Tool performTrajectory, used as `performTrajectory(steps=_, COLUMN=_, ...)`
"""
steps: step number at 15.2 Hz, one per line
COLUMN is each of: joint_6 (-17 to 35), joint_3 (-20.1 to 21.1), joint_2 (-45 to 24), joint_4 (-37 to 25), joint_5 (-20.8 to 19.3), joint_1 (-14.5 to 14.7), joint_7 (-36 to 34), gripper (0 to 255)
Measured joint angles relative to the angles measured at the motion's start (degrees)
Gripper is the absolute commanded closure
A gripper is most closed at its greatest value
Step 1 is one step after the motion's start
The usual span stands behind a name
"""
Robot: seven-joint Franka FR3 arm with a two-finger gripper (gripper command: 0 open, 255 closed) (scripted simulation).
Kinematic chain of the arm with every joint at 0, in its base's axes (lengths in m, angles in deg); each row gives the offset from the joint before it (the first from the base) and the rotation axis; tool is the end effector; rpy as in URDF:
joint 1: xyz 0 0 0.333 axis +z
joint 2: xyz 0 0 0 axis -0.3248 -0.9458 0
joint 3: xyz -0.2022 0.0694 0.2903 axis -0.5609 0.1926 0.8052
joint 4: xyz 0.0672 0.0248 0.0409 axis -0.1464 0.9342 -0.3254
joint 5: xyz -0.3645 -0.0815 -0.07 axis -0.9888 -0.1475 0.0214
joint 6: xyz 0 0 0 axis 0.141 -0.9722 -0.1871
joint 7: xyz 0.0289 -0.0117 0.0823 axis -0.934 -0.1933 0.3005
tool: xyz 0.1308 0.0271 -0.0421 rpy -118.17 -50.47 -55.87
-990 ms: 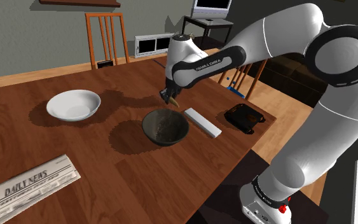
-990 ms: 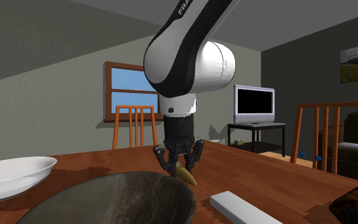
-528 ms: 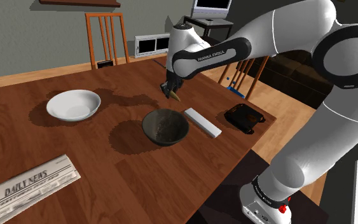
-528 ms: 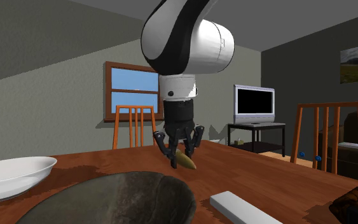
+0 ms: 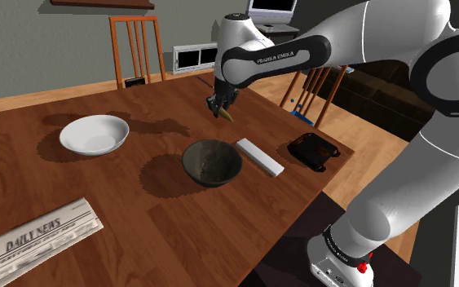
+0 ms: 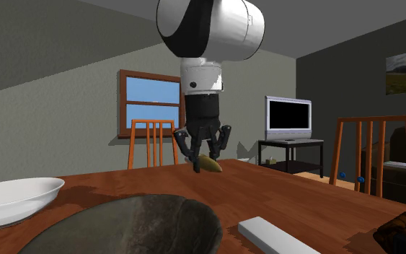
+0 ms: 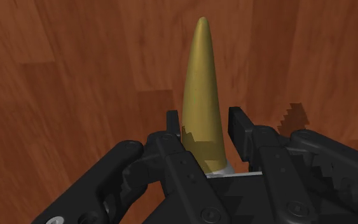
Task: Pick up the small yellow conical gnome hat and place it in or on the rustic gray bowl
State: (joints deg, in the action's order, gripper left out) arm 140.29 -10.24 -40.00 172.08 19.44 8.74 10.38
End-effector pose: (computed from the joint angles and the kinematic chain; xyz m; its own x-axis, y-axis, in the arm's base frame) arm 0.5595 0.1114 0.4541 0.9904 0.0708 0.1188 0.0580 -0.9925 0.1075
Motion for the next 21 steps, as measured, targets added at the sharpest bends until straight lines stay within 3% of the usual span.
performTrajectory(steps=13, joint_6=-9.3, joint_3=0.1, joint_2=2.6, joint_4=-7.0, joint_5=2.0, joint_1=-0.1, joint_7=2.2, gripper=255)
performTrajectory(steps=21, joint_6=-9.7, joint_3=3.2, joint_2=12.0, joint_4=1.7, joint_5=5.9, joint_1=3.2, joint_7=-2.5, gripper=255)
